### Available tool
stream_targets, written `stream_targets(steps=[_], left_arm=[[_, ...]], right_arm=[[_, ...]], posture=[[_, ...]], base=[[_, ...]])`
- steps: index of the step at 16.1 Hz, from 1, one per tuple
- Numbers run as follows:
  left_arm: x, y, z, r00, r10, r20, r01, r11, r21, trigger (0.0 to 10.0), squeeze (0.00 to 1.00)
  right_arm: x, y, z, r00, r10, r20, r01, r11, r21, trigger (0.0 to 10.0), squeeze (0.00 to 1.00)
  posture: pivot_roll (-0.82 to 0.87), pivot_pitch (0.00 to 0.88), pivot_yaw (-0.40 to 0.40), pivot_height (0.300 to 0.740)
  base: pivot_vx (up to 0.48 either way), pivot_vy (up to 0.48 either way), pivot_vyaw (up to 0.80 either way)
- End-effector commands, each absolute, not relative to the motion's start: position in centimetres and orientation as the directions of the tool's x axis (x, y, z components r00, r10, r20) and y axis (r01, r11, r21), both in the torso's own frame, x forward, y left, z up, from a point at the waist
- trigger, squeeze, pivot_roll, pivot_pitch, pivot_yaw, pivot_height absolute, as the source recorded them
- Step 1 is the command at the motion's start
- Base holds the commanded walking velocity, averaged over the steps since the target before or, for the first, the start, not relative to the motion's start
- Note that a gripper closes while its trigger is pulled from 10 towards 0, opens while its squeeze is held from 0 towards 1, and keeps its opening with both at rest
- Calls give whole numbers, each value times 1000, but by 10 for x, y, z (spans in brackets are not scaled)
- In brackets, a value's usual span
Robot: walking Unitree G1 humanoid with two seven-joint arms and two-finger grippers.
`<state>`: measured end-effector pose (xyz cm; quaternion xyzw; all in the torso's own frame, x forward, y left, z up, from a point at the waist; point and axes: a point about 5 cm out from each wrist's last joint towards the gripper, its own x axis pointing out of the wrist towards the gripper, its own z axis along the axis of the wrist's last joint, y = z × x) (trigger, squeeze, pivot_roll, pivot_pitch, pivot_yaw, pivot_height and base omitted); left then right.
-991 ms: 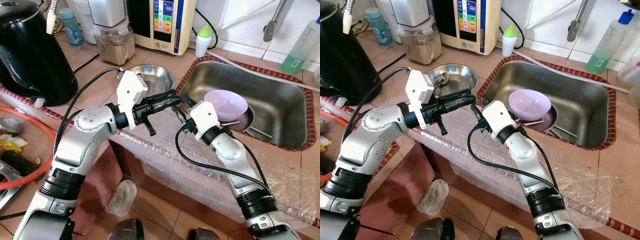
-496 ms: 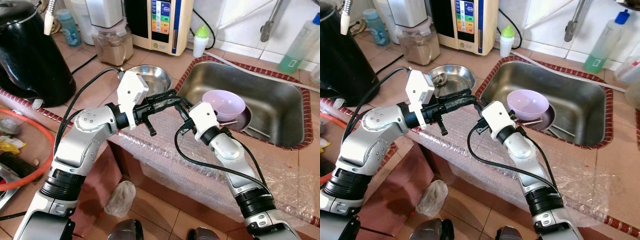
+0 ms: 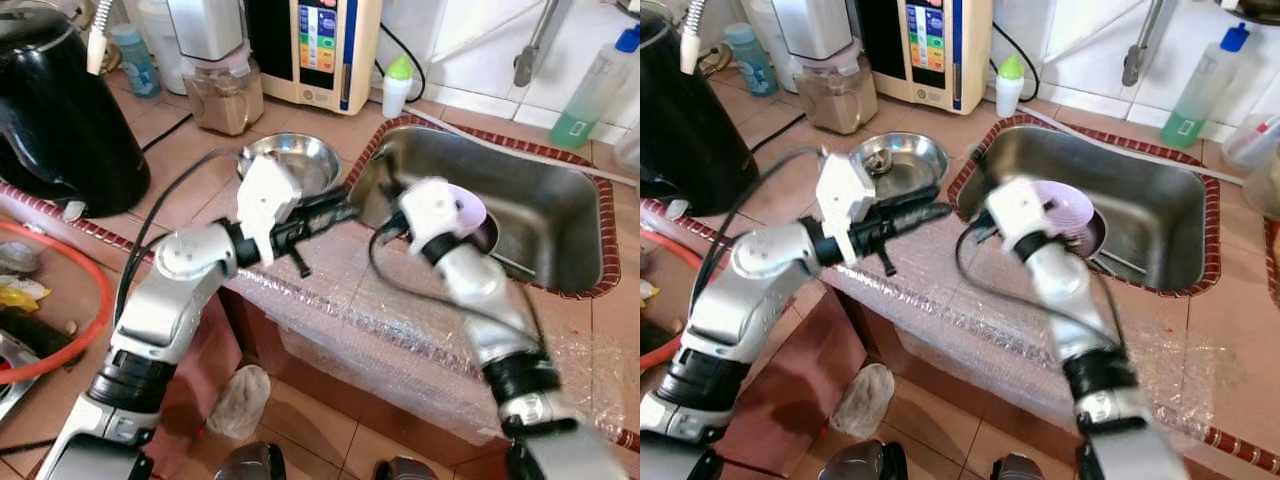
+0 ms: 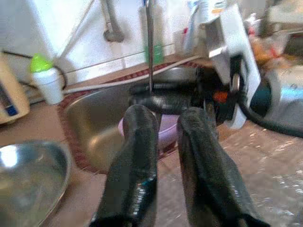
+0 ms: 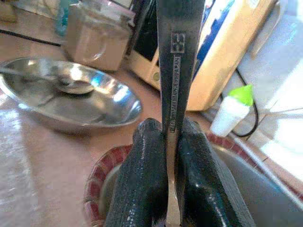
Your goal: Kitchen organization
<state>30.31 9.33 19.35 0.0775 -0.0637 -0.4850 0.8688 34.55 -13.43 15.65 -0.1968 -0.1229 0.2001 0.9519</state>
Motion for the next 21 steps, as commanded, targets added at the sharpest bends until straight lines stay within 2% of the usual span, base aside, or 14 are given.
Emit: stream_targets(steps=[1,4,8,12,13,15,16,17,18,21], left_arm=[[305,95,195,555,-830,55,801,551,234,10000,1000],[305,100,192,616,-785,71,748,611,259,10000,1000],[294,103,178,604,-797,16,771,589,243,10000,1000],[280,114,157,611,-788,-76,778,580,243,10000,1000],[278,116,154,617,-782,-89,775,584,241,10000,1000],[277,119,152,621,-776,-107,774,585,243,10000,1000],[279,119,151,629,-770,-107,767,593,245,10000,1000],[279,119,151,630,-769,-107,766,594,245,10000,1000],[280,118,151,632,-768,-107,765,594,250,10000,1000],[283,117,151,633,-767,-104,762,594,258,10000,1000]], right_arm=[[352,-132,159,878,454,150,-348,822,-451,0,0],[372,-136,171,887,440,141,-322,808,-493,0,0],[382,-141,170,916,385,112,-256,777,-575,0,0],[387,-172,147,977,210,-23,-179,769,-613,0,0],[385,-183,138,988,138,-74,-154,793,-590,10000,0],[384,-189,133,989,96,-109,-141,809,-570,10000,0],[381,-195,122,982,59,-179,-148,828,-541,10000,824],[381,-195,120,980,51,-191,-148,831,-536,10000,824],[379,-198,115,974,33,-224,-145,850,-506,10000,1000],[378,-201,112,966,25,-257,-138,891,-433,10000,1000]], posture=[[21,44,33,740],[52,64,19,740],[85,91,10,740],[121,135,19,740],[132,146,25,740],[138,149,27,740],[138,149,27,740],[138,149,27,740],[135,142,28,740],[129,132,22,740]], base=[[0,0,0],[0,0,0],[0,0,0],[0,0,0],[0,0,0],[0,0,0],[0,0,0],[0,0,0],[0,0,0],[0,0,0]])
